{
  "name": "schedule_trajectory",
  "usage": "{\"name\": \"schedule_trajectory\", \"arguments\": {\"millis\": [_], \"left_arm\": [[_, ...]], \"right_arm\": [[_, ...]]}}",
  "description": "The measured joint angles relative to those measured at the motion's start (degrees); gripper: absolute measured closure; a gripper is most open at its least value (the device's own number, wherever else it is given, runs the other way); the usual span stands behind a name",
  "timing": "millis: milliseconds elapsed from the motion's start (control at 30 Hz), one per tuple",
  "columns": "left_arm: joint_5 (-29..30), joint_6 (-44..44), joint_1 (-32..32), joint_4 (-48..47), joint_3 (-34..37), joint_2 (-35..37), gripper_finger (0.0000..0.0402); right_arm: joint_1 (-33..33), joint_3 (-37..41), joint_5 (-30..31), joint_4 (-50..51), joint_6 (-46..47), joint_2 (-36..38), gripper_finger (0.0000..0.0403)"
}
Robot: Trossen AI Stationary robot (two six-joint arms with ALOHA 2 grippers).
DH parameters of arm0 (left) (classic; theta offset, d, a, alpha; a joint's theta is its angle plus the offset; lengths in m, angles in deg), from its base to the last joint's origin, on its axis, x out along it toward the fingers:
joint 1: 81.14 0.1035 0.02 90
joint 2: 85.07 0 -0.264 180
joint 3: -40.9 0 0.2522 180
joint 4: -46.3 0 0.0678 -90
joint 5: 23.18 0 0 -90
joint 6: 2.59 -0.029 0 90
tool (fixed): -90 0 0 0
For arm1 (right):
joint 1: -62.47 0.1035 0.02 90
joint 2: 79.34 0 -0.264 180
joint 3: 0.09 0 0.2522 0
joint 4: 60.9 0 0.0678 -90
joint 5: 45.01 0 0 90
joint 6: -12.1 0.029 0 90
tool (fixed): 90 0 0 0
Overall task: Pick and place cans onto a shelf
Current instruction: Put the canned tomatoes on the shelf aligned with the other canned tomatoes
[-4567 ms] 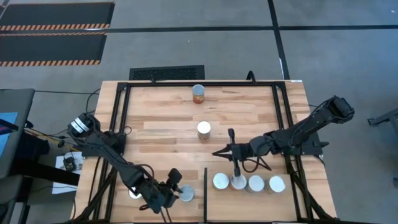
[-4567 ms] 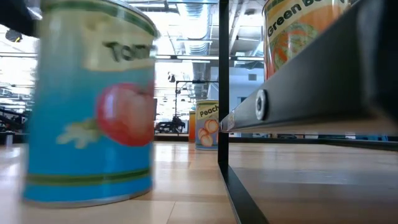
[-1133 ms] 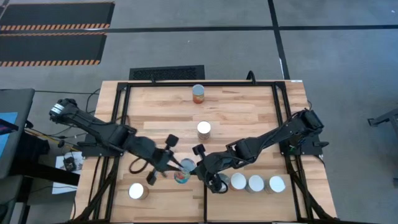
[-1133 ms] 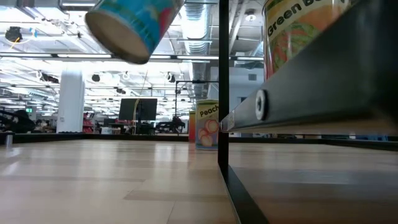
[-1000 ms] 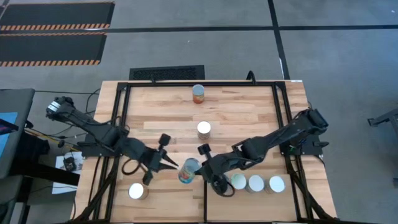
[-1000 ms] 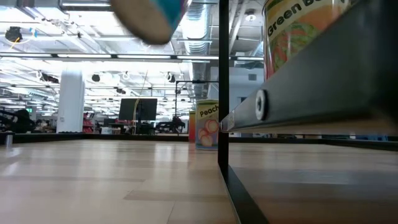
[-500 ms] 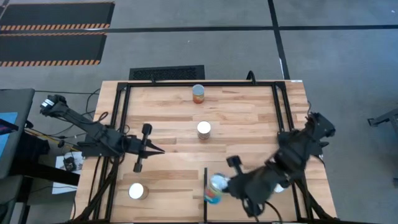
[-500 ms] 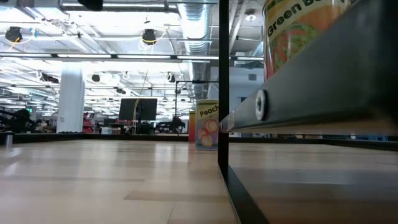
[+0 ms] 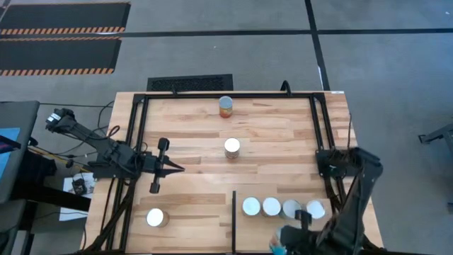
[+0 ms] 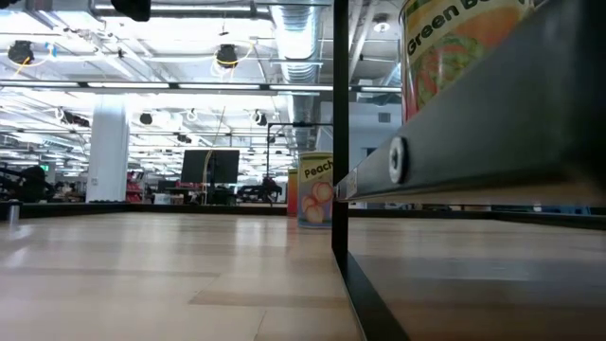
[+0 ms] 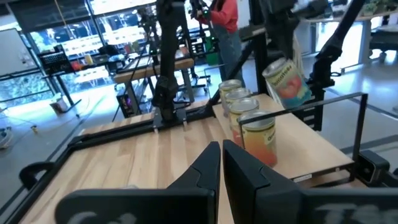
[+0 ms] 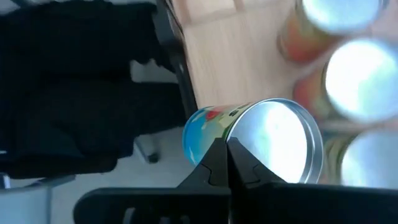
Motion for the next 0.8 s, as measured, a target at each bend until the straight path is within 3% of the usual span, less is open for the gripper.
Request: {"name": "schedule_trajectory", "arguments": {"millis": [200,800], "left_arm": [[0.39,0.66,0.00,-0.49,0.00,0.01,0.0393],[3.62,1.01,0.00,-2.81,0.00,-0.01,0.0393]], "right_arm": [[1.89,-0.02,-3.80,3.06,9.03,-4.31,0.0403],[0.80,0.97,-4.06,6.80,10.68,-5.70,0.0403]]}}
